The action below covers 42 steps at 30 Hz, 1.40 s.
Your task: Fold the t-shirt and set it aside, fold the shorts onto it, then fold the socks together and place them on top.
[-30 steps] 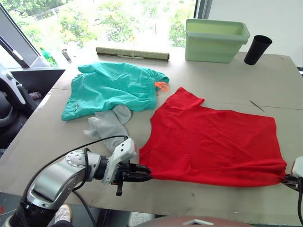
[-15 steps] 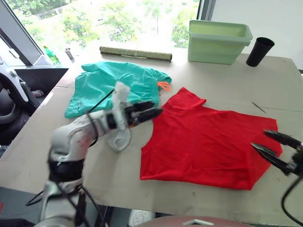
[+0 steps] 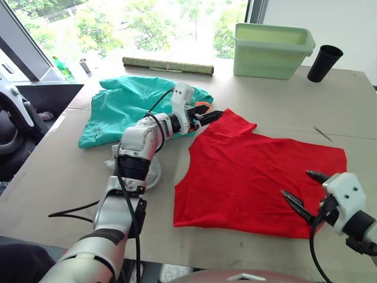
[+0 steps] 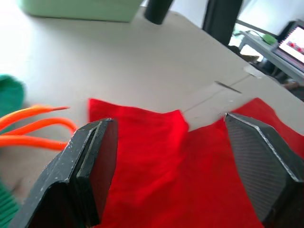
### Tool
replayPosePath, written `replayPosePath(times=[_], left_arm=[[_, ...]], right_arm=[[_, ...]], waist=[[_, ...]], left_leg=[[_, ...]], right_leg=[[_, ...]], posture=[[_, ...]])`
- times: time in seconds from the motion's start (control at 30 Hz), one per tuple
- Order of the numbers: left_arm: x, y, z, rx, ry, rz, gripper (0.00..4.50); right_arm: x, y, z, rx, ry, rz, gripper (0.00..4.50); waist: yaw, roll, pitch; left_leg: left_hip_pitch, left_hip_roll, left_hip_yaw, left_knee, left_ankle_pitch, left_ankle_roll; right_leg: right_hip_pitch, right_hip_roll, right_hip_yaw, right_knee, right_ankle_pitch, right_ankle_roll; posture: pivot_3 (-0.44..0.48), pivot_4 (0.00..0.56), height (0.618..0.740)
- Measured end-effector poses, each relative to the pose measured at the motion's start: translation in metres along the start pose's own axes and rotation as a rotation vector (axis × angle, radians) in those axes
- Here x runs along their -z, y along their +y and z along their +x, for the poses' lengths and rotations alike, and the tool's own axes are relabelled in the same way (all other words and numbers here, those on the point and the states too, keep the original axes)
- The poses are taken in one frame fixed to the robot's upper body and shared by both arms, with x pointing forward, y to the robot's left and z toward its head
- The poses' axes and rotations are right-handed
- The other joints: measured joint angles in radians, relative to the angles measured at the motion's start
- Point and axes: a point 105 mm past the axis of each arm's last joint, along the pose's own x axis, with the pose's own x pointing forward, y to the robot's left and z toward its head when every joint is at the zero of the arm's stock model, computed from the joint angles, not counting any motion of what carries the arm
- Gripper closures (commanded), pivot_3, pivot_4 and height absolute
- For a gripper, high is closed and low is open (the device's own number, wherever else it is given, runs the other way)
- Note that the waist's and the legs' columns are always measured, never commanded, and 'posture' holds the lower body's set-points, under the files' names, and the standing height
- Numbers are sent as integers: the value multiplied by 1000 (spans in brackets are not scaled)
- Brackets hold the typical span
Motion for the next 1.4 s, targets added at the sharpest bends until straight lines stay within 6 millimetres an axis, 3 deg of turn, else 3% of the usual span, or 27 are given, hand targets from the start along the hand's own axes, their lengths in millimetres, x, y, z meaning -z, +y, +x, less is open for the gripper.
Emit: replayPosePath(times=[0.1,0.2,0.3,0.4,0.5,0.7,0.77,0.97,1.07,1.27,1.4], left_arm=[[19,-19,-7,105,46,68,674],[61,-56,-41,346,170,111,674],[68,-70,-62,481,222,182,674],[63,-77,-76,579,239,263,674],[63,-80,-79,614,243,314,674],[63,-89,-78,642,228,325,674],[65,-92,-79,650,228,313,674],[66,-95,-79,668,228,309,674],[67,-95,-78,673,222,300,674],[70,-94,-76,679,209,280,674],[75,-94,-75,682,197,270,674]], right_arm=[[19,-10,2,119,91,27,148],[29,-2,8,195,130,142,148],[29,3,17,252,110,252,148],[34,16,23,262,129,347,148],[36,14,23,299,140,356,982],[42,11,17,353,147,402,3906],[41,9,13,373,133,432,4399],[39,11,2,383,101,489,4399],[41,5,-5,443,55,598,4399],[46,-16,-33,663,-85,823,4399],[59,-26,-51,794,-50,840,4399]], waist=[[-7,2,-1],[-18,2,-1],[-17,3,-1],[-6,7,-3],[-2,7,-3],[-2,6,-3],[-3,7,-3],[-3,7,-3],[-3,7,-3],[0,7,-3],[-3,7,-3]], left_leg=[[2,1,1,0,0,0],[1,4,0,-2,1,-2],[-1,4,-1,-3,2,-5],[-1,3,-1,-3,0,-6],[-2,2,0,-2,0,-4],[-2,2,0,-3,0,-1],[-2,2,0,-3,0,-1],[-1,2,0,-3,-3,3],[-1,2,0,-3,-3,3],[-1,3,-2,-7,-2,3],[-1,2,0,-10,0,-1]], right_leg=[[0,-1,1,3,0,-2],[-3,1,1,4,1,-8],[-6,1,0,4,1,-9],[-6,-1,0,3,-1,-11],[-6,-2,1,2,-3,-8],[-6,-1,1,2,-1,-6],[-6,-1,1,2,-1,-4],[-6,0,1,2,-2,-4],[-6,0,1,2,-2,-4],[-6,0,0,0,-2,-4],[-6,0,1,-1,-1,-5]], posture=[[0,150,740],[0,150,740],[0,150,740],[0,150,740],[0,150,740],[0,150,740],[0,150,740],[0,150,740],[0,150,740],[0,150,740],[0,150,740]])
